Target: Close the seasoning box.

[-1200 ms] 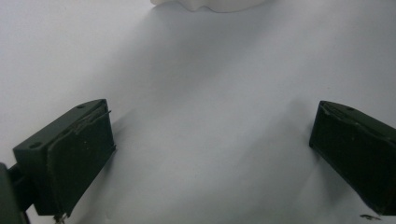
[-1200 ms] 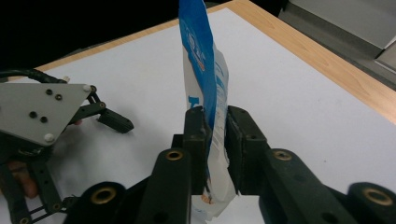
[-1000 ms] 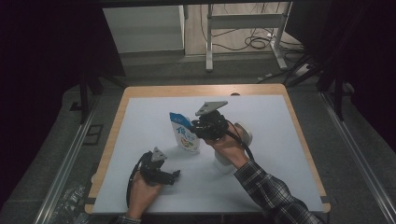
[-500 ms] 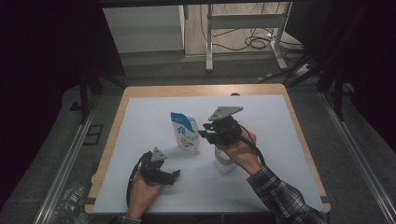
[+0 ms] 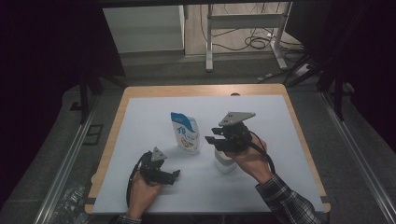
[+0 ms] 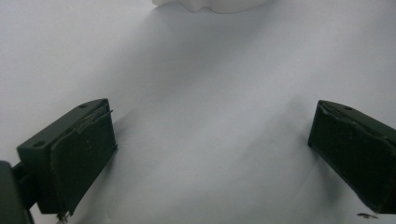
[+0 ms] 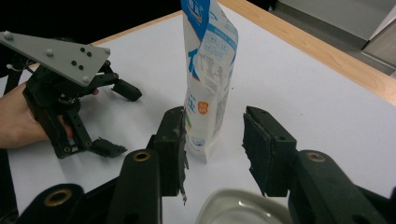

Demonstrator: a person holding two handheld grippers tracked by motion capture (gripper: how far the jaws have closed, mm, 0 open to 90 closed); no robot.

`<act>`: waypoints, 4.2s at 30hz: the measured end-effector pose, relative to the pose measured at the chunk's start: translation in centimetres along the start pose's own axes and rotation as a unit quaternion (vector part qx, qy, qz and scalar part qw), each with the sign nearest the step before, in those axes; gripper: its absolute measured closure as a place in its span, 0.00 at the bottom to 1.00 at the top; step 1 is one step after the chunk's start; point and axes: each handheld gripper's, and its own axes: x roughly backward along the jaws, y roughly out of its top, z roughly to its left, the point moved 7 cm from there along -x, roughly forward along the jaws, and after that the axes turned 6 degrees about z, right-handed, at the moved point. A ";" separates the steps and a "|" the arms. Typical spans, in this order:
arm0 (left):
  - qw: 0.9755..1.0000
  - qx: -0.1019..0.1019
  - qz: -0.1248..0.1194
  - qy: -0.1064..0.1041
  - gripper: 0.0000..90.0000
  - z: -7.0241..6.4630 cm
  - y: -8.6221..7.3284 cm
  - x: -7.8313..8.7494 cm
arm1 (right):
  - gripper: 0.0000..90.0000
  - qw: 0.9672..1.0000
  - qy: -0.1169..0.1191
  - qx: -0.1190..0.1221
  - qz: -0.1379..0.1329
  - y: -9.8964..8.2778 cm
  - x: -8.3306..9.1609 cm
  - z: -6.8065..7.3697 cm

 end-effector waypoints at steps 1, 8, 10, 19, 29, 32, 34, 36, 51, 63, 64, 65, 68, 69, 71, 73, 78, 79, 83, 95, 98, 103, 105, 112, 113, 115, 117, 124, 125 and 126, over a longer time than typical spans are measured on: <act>1.000 0.000 0.000 0.000 0.01 0.0 0.0 0.0 | 0.65 1.000 -0.002 0.000 0.000 -0.1 0.1 0.0; 1.000 0.001 -0.002 0.000 0.01 0.0 0.0 0.0 | 0.69 1.000 -0.003 -0.003 0.005 -1.0 0.8 0.2; 1.000 0.001 -0.002 0.000 0.02 0.1 0.0 0.0 | 0.71 1.000 0.000 -0.003 0.005 -1.2 1.0 0.1; 1.000 0.002 -0.002 0.000 0.02 0.0 0.0 0.0 | 0.82 1.000 -0.009 -0.008 0.002 -2.0 2.5 -0.3; 1.000 0.003 -0.002 -0.001 0.02 0.0 0.0 0.0 | 0.92 1.000 -0.008 -0.025 0.003 -3.8 3.6 -1.0; 1.000 0.003 -0.002 -0.001 0.02 0.0 0.0 0.0 | 0.95 1.000 -0.007 -0.030 0.003 -4.3 4.0 -1.2; 1.000 0.004 -0.002 -0.001 0.02 0.0 0.0 0.0 | 0.96 0.999 -0.004 -0.034 0.003 -4.7 4.3 -1.2; 1.000 0.001 0.000 -0.001 0.02 0.1 0.0 0.0 | 0.97 0.999 -0.006 -0.036 0.005 -5.2 4.5 -1.3; 1.000 0.002 0.000 -0.001 0.02 0.1 0.0 0.0 | 0.99 0.998 -0.023 -0.059 0.009 -8.0 6.1 -2.8; 1.000 0.002 -0.001 0.000 0.02 0.1 0.0 0.0 | 0.99 0.996 -0.045 -0.077 0.018 -9.8 6.9 -4.6; 1.000 0.002 -0.001 0.000 0.02 0.1 0.0 0.0 | 0.99 0.996 -0.048 -0.078 0.018 -9.9 6.8 -4.8; 1.000 0.002 -0.002 0.000 0.02 0.1 0.0 0.0 | 0.99 0.995 -0.051 -0.079 0.018 -10.0 6.8 -5.0; 1.000 0.004 -0.002 0.000 0.02 0.0 0.0 0.0 | 0.99 0.995 -0.057 -0.085 0.016 -10.2 6.7 -5.7; 1.000 0.003 -0.002 0.000 0.02 0.1 0.0 0.0 | 0.99 0.994 -0.057 -0.088 0.015 -10.2 6.7 -5.8; 1.000 0.002 -0.002 0.000 0.02 0.1 0.0 0.0 | 0.99 0.994 -0.061 -0.089 0.014 -10.2 6.6 -6.2; 1.000 0.003 -0.002 0.000 0.02 0.1 0.0 0.0 | 0.99 0.994 -0.060 -0.090 0.012 -10.2 6.5 -6.4; 1.000 0.003 -0.002 0.000 0.02 0.1 0.0 0.0 | 0.99 0.994 -0.056 -0.093 0.002 -9.8 6.0 -6.9; 1.000 0.003 -0.002 0.000 0.02 0.1 0.0 0.0 | 0.99 0.994 -0.055 -0.093 -0.001 -9.7 6.0 -6.9; 1.000 0.003 -0.003 0.001 0.02 0.1 0.0 0.0 | 0.99 0.994 -0.049 -0.093 -0.007 -9.3 5.7 -6.9; 1.000 0.004 -0.003 0.000 0.02 0.0 0.0 0.0 | 0.99 0.996 -0.032 -0.086 -0.020 -8.4 5.2 -6.1; 1.000 0.004 -0.003 0.000 0.02 0.0 0.0 0.0 | 0.99 0.996 -0.029 -0.080 -0.019 -8.2 5.1 -5.7; 1.000 0.004 -0.002 0.000 0.02 0.0 0.0 0.0 | 0.99 0.997 -0.022 -0.072 -0.016 -8.0 4.7 -5.0; 1.000 0.004 -0.002 0.000 0.02 0.0 0.0 0.0 | 0.99 0.997 -0.021 -0.069 -0.015 -8.0 4.5 -4.9; 1.000 0.004 -0.002 -0.001 0.02 0.0 0.0 0.0 | 0.99 0.997 -0.016 -0.067 -0.021 -8.5 5.1 -4.6; 1.000 0.004 -0.002 0.000 0.02 0.0 0.0 0.0 | 0.99 0.997 -0.015 -0.067 -0.020 -8.7 5.2 -4.5; 1.000 0.004 -0.003 0.000 0.02 0.0 0.0 0.0 | 0.99 0.998 -0.012 -0.066 -0.022 -9.1 5.3 -4.3; 1.000 0.002 -0.002 0.000 0.02 0.1 0.0 0.0 | 0.99 0.998 -0.011 -0.065 -0.022 -9.5 5.4 -4.1; 1.000 0.004 -0.003 0.000 0.02 0.0 0.0 0.0 | 0.99 0.997 0.001 -0.069 -0.023 -10.8 5.1 -3.6; 1.000 0.004 -0.003 0.000 0.02 0.0 0.0 0.0 | 0.99 0.997 0.001 -0.070 -0.023 -10.9 5.0 -3.5; 1.000 0.004 -0.003 0.000 0.02 0.0 0.0 0.0 | 0.99 0.997 0.002 -0.070 -0.023 -11.0 4.9 -3.5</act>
